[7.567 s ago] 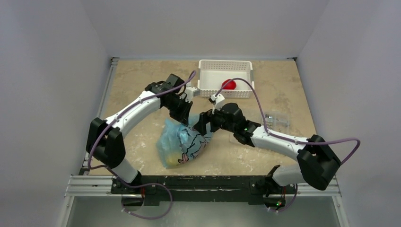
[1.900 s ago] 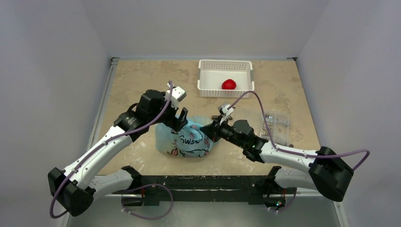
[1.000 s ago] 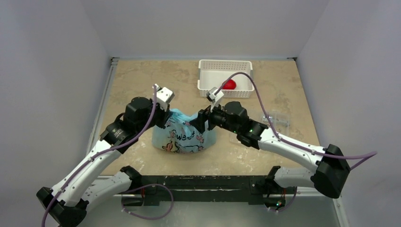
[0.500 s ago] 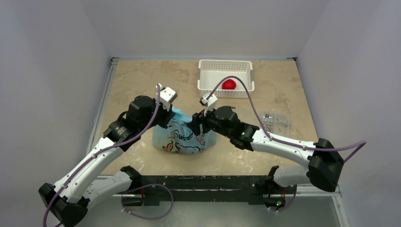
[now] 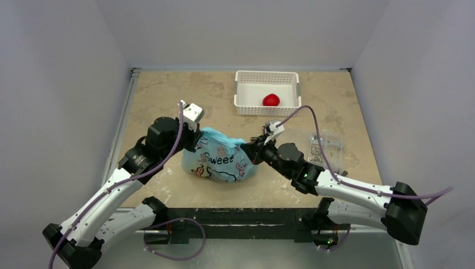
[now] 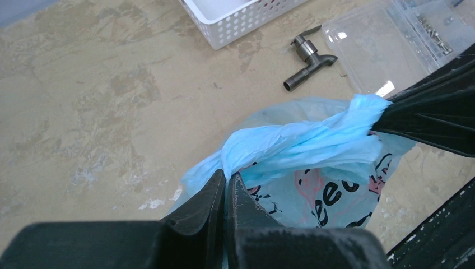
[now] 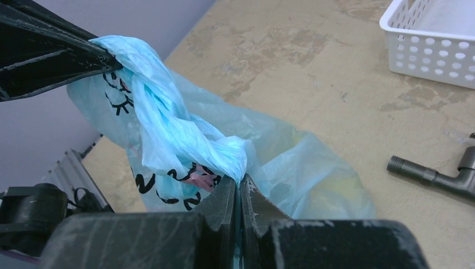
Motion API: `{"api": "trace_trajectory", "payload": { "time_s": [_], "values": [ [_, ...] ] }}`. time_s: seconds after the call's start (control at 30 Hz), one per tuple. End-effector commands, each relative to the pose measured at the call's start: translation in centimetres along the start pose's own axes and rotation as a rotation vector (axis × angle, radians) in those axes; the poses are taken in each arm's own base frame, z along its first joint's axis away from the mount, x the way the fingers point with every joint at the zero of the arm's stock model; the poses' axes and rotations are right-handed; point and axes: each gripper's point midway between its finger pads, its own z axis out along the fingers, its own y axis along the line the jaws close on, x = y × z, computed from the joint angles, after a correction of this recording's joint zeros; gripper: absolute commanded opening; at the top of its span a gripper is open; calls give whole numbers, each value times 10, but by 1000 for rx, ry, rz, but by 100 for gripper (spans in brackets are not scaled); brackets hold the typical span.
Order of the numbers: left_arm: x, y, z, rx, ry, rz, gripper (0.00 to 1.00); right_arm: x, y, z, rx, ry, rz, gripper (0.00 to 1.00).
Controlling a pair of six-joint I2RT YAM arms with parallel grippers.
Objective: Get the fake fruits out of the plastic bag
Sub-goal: Untie the plastic bag at the center of the board.
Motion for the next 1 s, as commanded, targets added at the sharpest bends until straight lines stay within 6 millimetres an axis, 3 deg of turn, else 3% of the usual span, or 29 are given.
{"api": "trace_trajectory", "payload": {
  "time_s": [0.0,0.1,0.17,0.4,0.47,0.53,0.67,0.77,0.87,0.97],
  "values": [
    [-24,9,-10,-53,-119,-16,0,-14,5,3,-26,-95,70,0],
    [-24,7,-9,-40,-112,-10,0,-11,15,16,-68,11,-166,0],
    [-25,5,-9,-32,-107,-6,0,-18,27,22,-102,64,-254,8],
    [-23,5,-8,-29,-98,5,0,-20,64,35,-261,176,-355,77],
    [-21,4,-6,-22,-90,8,0,-25,66,42,-247,180,-360,88],
    [-20,2,-3,-13,-81,9,0,-29,67,51,-222,190,-358,93],
    [-18,0,1,-2,-69,10,0,-22,70,62,-215,203,-337,92],
    [-17,0,2,1,-66,13,0,-16,71,67,-221,187,-300,81],
    [-17,0,2,0,-66,16,0,-12,63,74,-162,166,-230,56],
    [-18,4,3,-21,-69,16,0,-12,50,74,-78,127,-125,10]
  ]
}}
